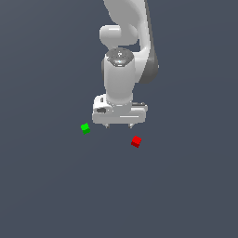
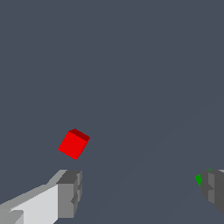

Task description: Stack the red cube on top of the green cube.

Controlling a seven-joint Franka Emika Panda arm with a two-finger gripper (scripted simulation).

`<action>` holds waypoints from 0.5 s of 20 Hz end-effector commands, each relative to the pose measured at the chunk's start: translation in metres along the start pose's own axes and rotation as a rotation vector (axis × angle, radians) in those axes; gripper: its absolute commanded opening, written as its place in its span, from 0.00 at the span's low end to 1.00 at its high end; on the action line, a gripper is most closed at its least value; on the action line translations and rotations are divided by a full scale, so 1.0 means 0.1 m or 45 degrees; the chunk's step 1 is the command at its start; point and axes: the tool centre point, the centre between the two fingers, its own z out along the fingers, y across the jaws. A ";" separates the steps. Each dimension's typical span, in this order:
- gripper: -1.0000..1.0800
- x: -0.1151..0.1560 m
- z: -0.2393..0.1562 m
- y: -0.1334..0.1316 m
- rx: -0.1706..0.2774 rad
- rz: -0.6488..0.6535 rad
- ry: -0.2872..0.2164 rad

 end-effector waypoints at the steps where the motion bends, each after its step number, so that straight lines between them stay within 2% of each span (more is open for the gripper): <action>1: 0.96 0.00 0.00 0.00 0.000 0.000 0.000; 10: 0.96 -0.04 0.10 -0.07 0.000 0.055 -0.004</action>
